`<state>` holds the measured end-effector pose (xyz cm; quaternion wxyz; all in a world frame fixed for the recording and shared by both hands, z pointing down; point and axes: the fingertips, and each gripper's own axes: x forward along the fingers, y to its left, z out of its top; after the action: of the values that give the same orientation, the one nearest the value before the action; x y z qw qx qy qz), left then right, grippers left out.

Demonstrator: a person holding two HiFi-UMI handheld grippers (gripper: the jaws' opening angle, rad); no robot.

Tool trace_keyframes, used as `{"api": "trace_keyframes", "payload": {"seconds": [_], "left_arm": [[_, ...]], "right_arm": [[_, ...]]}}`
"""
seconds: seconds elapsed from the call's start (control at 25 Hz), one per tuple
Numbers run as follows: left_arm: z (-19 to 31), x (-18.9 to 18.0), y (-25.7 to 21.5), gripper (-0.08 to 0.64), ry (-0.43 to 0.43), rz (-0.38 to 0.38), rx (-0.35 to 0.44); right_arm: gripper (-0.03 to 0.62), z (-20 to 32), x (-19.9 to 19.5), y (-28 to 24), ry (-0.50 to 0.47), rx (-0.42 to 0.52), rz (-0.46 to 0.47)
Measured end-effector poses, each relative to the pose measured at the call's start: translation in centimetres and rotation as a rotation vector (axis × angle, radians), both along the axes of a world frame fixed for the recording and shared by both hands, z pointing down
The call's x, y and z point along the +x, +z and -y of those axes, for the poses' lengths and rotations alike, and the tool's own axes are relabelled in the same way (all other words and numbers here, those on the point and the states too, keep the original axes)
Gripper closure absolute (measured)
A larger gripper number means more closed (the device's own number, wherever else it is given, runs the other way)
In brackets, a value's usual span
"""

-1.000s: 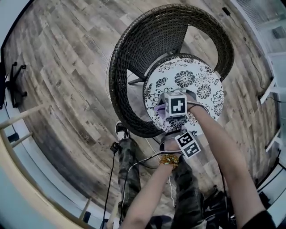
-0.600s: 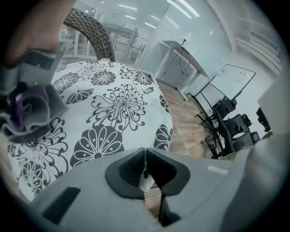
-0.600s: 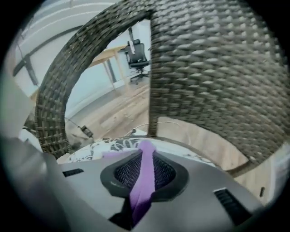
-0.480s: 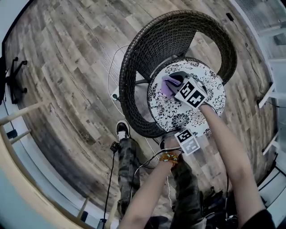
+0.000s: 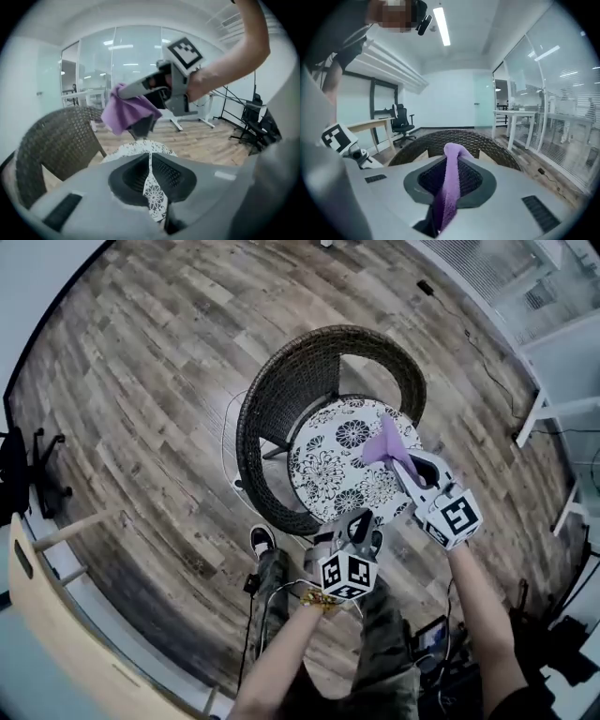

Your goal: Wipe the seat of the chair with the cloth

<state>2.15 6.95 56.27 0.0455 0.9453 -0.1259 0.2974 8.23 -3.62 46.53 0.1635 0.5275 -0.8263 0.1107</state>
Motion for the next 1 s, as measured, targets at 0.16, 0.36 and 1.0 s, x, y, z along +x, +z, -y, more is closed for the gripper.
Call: {"api": "trace_keyframes", "payload": {"seconds": [0.16,0.36,1.0], "left_arm": [[0.2,-1.4,-8.7,0.529,0.086,-0.049,0.108],[1.7,-2.6,-19.3,0.531,0.106,-0.119,0.260],[7.2,-6.6,-45.5,0.531,-0.112,-0.420,0.419]], "right_arm": [[0.548,-4.3,-0.9,-7.1,0.039,0.022,-0.067],[0.548,-7.2,-1.5,-15.8,0.108,0.064,-0.107],[0.548,-10.7,-2.7,-35.4,0.448,0.325,-0.054]]}}
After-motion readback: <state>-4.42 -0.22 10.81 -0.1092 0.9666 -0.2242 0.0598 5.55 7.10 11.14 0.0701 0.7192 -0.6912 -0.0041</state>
